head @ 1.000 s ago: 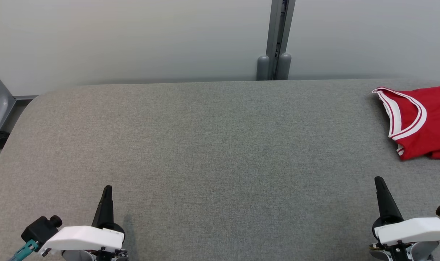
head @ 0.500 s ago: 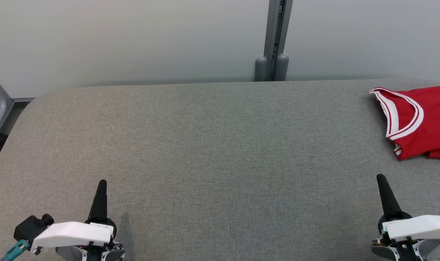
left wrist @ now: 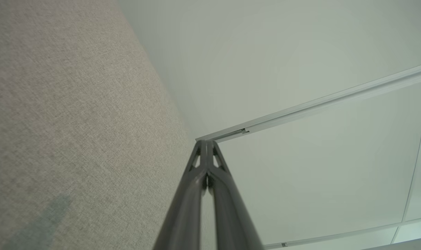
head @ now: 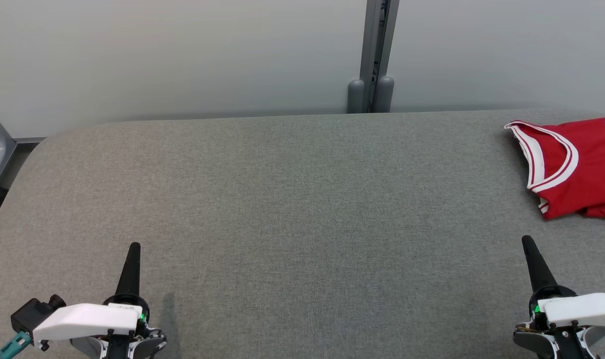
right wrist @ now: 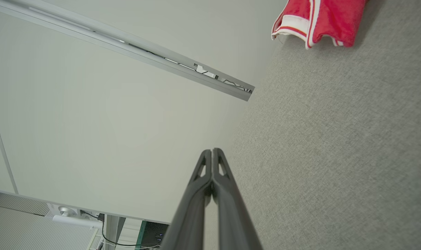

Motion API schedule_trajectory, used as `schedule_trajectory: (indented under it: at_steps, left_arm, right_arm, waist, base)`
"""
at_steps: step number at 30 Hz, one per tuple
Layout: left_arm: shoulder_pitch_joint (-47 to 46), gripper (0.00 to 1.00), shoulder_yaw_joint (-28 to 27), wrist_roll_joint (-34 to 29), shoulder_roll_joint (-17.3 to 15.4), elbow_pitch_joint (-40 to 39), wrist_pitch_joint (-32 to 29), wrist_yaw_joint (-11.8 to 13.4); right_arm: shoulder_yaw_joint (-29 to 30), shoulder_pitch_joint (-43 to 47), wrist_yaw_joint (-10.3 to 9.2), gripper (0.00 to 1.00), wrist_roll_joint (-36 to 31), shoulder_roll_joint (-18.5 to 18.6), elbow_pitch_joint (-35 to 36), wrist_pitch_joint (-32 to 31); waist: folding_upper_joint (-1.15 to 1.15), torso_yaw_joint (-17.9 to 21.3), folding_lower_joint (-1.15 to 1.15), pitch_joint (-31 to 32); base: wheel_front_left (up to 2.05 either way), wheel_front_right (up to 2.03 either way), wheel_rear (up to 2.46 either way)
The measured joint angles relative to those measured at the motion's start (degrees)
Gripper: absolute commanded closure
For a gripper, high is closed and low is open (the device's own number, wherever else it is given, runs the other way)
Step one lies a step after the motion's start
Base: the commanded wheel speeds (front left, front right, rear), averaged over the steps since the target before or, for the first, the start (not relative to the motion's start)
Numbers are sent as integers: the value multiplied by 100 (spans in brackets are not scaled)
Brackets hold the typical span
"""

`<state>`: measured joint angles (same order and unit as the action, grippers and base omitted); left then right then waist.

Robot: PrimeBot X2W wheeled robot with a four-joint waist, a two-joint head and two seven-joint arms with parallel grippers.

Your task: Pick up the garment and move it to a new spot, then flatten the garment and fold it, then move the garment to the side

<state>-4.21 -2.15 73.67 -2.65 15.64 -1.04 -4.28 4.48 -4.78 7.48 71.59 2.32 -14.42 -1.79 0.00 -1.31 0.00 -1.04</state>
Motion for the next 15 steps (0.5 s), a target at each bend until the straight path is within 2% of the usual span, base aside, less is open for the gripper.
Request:
schedule_trajectory:
  at_steps: [15]
  left_arm:
    - [-70, 100, -154, 637, -3, -46, -197, -120]
  right_arm:
    - [67, -49, 0, 100, 725, 11, 11, -172]
  waist:
    - [0, 41, 0, 27]
  base:
    - [0, 0, 0]
